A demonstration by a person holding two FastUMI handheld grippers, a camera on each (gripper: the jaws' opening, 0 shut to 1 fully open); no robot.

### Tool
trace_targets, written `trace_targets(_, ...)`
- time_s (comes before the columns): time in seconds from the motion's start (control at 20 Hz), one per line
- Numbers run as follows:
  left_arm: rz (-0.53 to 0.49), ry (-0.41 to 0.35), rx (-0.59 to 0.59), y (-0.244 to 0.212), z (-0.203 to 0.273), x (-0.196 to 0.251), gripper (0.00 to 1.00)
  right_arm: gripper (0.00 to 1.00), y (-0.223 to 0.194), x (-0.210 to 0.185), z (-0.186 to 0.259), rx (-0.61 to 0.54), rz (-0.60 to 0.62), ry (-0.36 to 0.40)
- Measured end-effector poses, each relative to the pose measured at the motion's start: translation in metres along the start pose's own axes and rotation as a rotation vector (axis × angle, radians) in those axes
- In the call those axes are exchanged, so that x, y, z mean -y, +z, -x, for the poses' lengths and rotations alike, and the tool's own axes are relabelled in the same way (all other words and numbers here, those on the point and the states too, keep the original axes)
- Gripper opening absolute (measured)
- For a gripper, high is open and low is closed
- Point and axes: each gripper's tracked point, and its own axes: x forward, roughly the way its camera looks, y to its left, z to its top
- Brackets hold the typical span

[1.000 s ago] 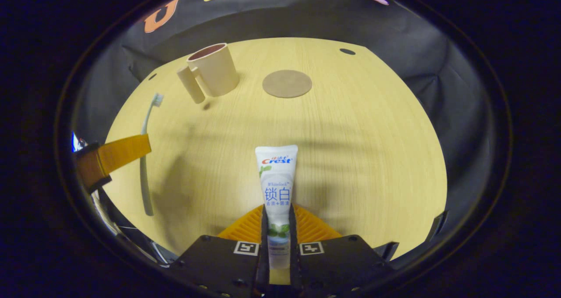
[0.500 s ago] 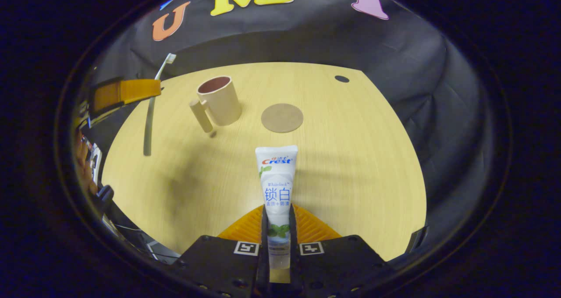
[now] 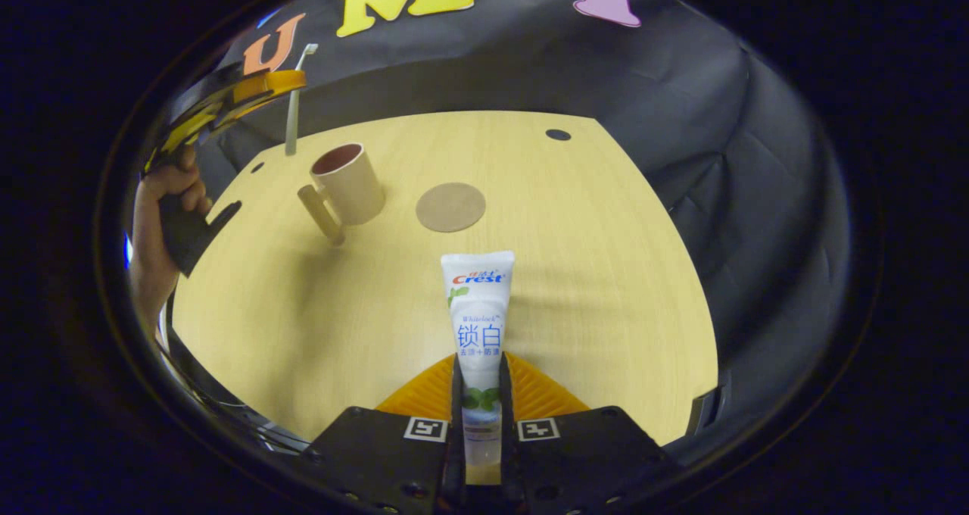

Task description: Put the toothbrush and toothpaste on the desktop into the cup, then pick up the cup and place it on the coaster on the desktop.

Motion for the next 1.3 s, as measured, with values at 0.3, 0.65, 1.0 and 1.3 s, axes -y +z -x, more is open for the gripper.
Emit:
trace_targets(0.3, 0.03, -0.007, -0.015, -0.016, -0.022, -0.001, 0.07, 0.19, -0.002, 0.01, -0.004, -0.008, -0.026, -0.013)
trace_targets(0.65, 0.021, -0.021, -0.028, -0.029, -0.023, 0.0, 0.14, 0.19, -0.006, 0.013, -0.011, -0.019, -0.036, -0.025)
trace_targets(1.0, -0.003, 0.017, -0.028, -0.032, -0.009, -0.009, 0.58, 0.19, -0.009, 0.008, -0.012, -0.009, -0.024, -0.013)
trace_targets(1.3, -0.017, 0.025, 0.031, 0.002, 0.011, -0.03, 0.99, 0.19, 0.011, -0.013, -0.009, 0.045, 0.013, 0.015)
